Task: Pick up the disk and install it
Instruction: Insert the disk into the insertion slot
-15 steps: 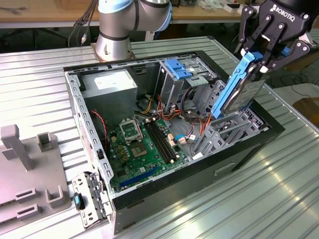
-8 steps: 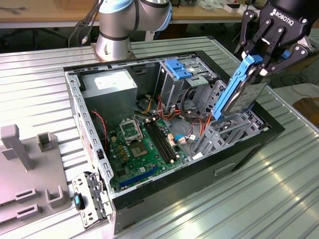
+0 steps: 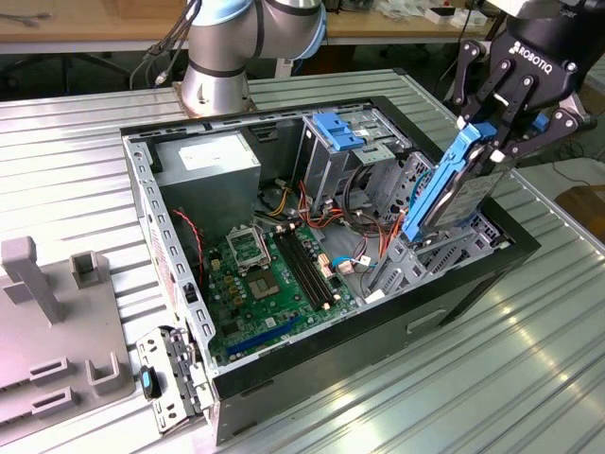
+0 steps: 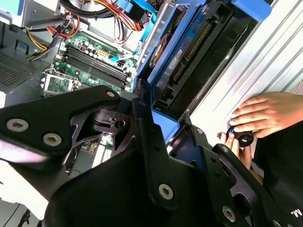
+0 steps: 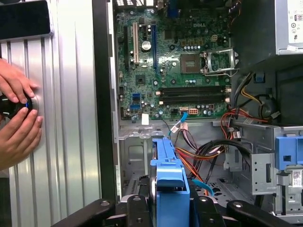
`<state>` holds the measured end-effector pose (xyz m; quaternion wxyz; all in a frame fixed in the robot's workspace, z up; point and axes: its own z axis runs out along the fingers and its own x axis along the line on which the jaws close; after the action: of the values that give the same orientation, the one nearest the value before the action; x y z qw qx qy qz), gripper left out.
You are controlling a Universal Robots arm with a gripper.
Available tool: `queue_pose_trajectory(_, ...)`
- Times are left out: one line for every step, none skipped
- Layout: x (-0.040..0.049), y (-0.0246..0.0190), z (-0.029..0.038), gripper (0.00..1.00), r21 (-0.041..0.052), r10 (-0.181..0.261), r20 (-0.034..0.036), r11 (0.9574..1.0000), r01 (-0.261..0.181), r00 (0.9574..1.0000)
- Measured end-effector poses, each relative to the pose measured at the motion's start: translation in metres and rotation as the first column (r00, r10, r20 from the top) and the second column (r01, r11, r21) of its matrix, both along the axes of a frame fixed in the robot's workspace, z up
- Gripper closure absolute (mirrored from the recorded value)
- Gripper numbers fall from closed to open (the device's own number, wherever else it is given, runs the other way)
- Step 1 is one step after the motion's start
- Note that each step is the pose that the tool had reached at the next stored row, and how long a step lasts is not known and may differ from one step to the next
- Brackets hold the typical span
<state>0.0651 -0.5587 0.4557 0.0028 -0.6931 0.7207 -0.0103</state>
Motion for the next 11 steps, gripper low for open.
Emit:
queue_pose_trajectory(0.0001, -0.001, -0.0004, 0.63, 0.0001, 0.0, 0.0, 1.0, 0.0, 1.0)
queue_pose_trajectory(0.0003, -0.0023, -0.001, 0.63, 0.0002, 0.0, 0.0, 1.0, 0.0, 1.0)
queue_pose_trajectory(0.0006, -0.0028, -0.0015, 0.63, 0.0001, 0.0, 0.0, 1.0, 0.0, 1.0)
queue_pose_trajectory(0.001, -0.0029, -0.0021, 0.63, 0.0003, 0.0, 0.0, 1.0, 0.0, 1.0)
queue_pose_trajectory(0.0015, -0.0029, -0.0024, 0.63, -0.0001, 0.0, 0.0, 1.0, 0.0, 1.0)
queue_pose_trajectory(0.0018, -0.0029, -0.0028, 0.63, -0.0001, 0.0, -0.0001, 1.0, 0.0, 1.0)
queue_pose_trajectory(0.0021, -0.003, -0.0032, 0.63, 0.0, 0.0, -0.0001, 1.0, 0.0, 1.0)
queue_pose_trajectory(0.0023, -0.003, -0.0036, 0.63, 0.0001, 0.0, -0.0001, 1.0, 0.0, 1.0)
queue_pose_trajectory(0.0025, -0.003, -0.0043, 0.63, 0.0001, 0.0, -0.0003, 1.0, 0.0, 1.0)
queue_pose_trajectory(0.0026, -0.003, -0.0054, 0.63, 0.0001, 0.0, -0.0005, 1.0, 0.0, 1.0)
queue_pose_trajectory(0.0026, -0.003, -0.0057, 0.63, 0.0001, 0.0, -0.0006, 1.0, 0.0, 1.0)
